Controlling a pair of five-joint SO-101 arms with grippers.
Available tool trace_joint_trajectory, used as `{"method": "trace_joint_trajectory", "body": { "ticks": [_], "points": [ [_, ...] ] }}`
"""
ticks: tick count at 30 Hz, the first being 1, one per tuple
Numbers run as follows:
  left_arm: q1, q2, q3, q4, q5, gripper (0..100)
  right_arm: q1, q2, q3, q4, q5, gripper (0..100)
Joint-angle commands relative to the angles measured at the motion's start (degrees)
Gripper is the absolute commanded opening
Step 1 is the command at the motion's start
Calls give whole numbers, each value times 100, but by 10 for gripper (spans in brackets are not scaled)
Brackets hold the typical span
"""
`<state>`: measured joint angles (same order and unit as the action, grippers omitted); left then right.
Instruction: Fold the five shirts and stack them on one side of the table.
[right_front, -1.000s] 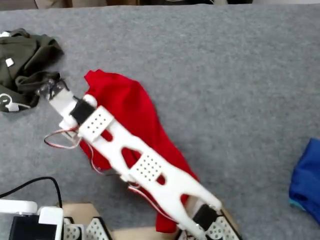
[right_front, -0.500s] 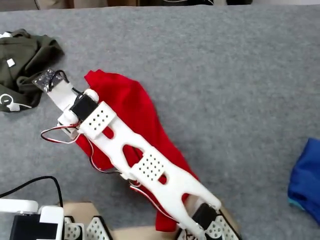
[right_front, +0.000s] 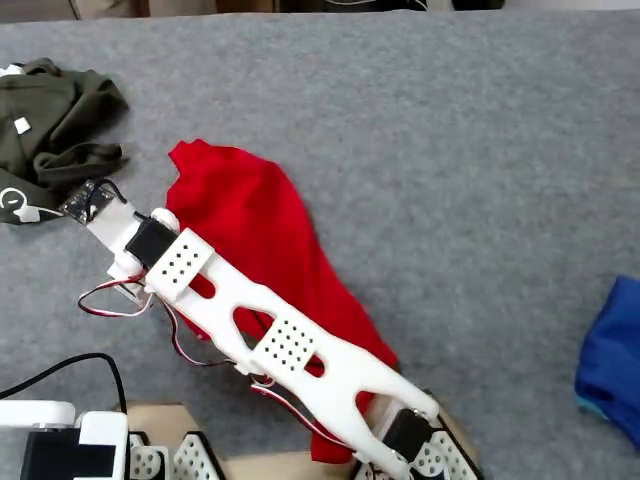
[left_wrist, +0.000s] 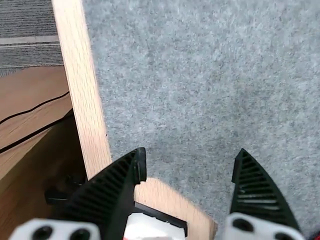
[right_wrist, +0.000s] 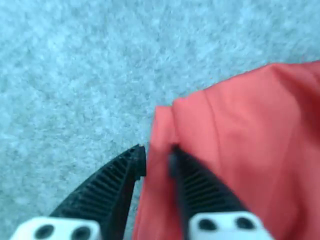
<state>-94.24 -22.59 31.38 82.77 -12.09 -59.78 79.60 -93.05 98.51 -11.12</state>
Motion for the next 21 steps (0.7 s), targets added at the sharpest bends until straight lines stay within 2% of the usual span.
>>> {"method": "trace_joint_trajectory", "body": {
  "ticks": [1,8,13,21],
  "points": [
    [-44,-110,26,-70,-246,286,136,4,-215,-9,-35,202],
    [-9,-110,26,-70,-255,286,189,268,-215,-18,-44,186],
    [0,-110,18,-70,-264,286,418,330,-242,-44,-44,4],
    [0,-110,18,-70,-264,286,734,66,-259,53,-44,5]
  ]
}}
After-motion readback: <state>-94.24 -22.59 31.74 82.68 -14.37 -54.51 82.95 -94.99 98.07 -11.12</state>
